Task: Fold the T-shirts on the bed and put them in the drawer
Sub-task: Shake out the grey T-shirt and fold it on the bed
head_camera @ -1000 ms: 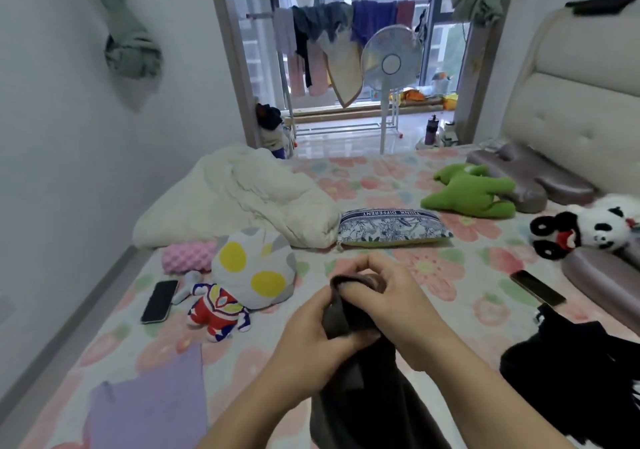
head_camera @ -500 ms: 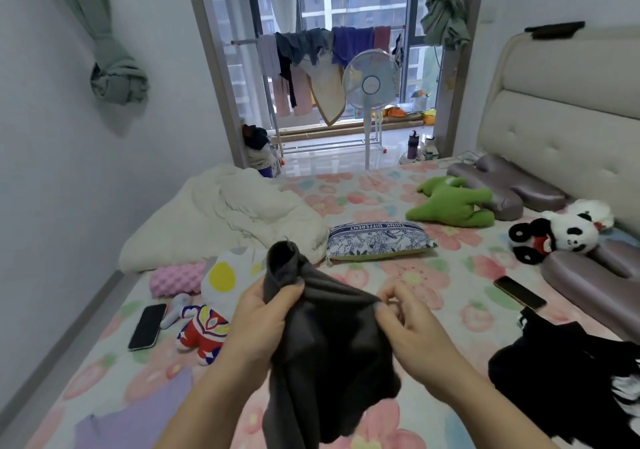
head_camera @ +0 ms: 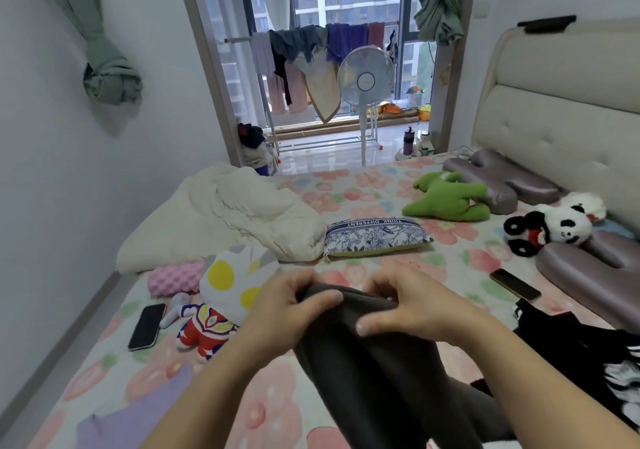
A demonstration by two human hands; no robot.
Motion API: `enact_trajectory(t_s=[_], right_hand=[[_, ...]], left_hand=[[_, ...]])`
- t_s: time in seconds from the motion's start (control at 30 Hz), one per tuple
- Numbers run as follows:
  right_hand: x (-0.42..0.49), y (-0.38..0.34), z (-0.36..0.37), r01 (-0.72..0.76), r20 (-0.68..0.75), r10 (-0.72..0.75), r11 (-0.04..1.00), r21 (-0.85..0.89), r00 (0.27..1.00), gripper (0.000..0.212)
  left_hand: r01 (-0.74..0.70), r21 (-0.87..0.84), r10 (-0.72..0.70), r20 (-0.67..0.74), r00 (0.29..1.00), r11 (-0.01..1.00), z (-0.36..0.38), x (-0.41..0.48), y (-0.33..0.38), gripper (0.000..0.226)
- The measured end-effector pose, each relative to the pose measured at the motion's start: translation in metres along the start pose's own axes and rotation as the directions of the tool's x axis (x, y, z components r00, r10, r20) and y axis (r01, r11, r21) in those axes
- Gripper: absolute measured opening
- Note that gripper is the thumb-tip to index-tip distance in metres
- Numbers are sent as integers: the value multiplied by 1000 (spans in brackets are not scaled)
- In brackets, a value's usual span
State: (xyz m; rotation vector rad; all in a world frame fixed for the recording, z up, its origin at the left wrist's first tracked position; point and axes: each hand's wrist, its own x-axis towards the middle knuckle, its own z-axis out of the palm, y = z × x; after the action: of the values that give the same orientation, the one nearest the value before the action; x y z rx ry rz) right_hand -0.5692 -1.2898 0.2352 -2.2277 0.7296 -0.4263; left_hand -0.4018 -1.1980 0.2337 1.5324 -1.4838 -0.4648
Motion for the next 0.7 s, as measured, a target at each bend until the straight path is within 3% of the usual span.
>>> enact_trajectory(t_s=[0.1, 0.17, 0.27, 0.33, 0.4, 0.47, 0.53, 0.6, 0.63, 0.7], right_hand=[[-9, 27, -2, -135, 46, 146, 973, -185, 988, 17], [-14, 38, -5, -188, -53, 187, 982, -10, 981, 13], [-18, 34, -10, -105, -190, 188, 920, 378, 964, 9], [-15, 23, -8, -19, -242, 142, 894, 448, 960, 13], [-9, 11, -3, 45, -264, 59, 927, 371, 963, 17], [-3, -1, 2, 90, -268, -26, 970, 227, 963, 30], [3, -8, 3, 110, -291, -63, 983, 147, 955, 36], [4, -11, -3, 106, -283, -72, 989, 104, 956, 25], [4, -9, -8, 60, -234, -49, 997, 38, 971, 17], [3, 1, -17, -56, -77, 40, 972, -227, 996, 23]], left_hand=[[22, -14, -24, -177, 984, 1000, -12, 6, -6, 25], [83, -77, -99, -236, 967, 994, -21, 10, -13, 24], [165, -48, -169, -109, 980, 985, -25, 8, -23, 17], [219, -65, -215, 67, 974, 974, -16, 5, -23, 11], [277, -181, -227, 252, 941, 944, -1, 3, -18, 26], [266, -270, -169, 334, 927, 926, 15, 2, -12, 36], [187, -263, -119, 256, 959, 947, 24, 4, -8, 25], [126, -258, -90, 147, 985, 958, 19, 8, -6, 22], [119, -273, -89, 119, 989, 955, 14, 10, -5, 22], [104, -271, -89, 66, 994, 957, 2, 14, -3, 12]])
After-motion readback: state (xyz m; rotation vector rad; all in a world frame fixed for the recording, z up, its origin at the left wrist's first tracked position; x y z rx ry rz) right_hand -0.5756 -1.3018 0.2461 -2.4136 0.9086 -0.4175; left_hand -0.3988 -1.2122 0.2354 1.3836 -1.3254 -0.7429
